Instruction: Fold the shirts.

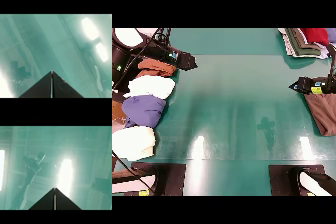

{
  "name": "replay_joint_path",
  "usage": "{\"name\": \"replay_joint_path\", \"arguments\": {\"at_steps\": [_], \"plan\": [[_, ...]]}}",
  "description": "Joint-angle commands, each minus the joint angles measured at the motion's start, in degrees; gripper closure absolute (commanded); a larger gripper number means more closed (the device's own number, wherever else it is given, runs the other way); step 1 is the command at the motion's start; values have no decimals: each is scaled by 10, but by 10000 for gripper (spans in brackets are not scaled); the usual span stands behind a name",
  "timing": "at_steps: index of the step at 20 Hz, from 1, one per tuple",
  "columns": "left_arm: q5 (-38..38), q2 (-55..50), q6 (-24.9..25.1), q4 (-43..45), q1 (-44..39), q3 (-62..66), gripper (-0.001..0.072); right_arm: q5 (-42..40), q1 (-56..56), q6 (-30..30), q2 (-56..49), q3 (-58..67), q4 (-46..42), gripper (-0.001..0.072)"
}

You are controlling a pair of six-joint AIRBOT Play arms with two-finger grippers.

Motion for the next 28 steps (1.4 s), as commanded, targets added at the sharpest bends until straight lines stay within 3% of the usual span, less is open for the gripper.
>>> {"name": "replay_joint_path", "arguments": {"at_steps": [1, 12, 13, 16, 20, 21, 22, 23, 25, 28], "plan": [[2, 0, 0, 0, 0, 0, 682, 1, 1, 0, 0, 0, 0, 696], [2, 0, 0, 0, 0, 0, 682, 0, 0, 0, 0, 0, 0, 696], [18, 0, -1, 1, 0, 0, 682, 0, 0, 0, 0, 0, 0, 696], [66, 0, -75, -4, 0, 0, 682, 0, 0, 0, 0, 0, 0, 696], [108, 0, -72, 12, 0, 0, 681, 0, 0, 0, 0, 0, 1, 696], [128, 0, -40, 37, 0, 0, 675, 1, 0, 0, 0, 0, 1, 696], [152, -1, -13, 84, 0, 0, 412, 2, 0, 0, 0, 0, 2, 695], [183, -6, -41, 158, 2, 0, 96, 6, 0, 1, 0, 0, 2, 696], [214, -27, -109, 270, 32, 0, 80, 12, 0, 0, 0, 0, 2, 695], [223, -95, -136, 282, 120, 0, 80, 19, 0, 1, 0, 0, 2, 695]]}}
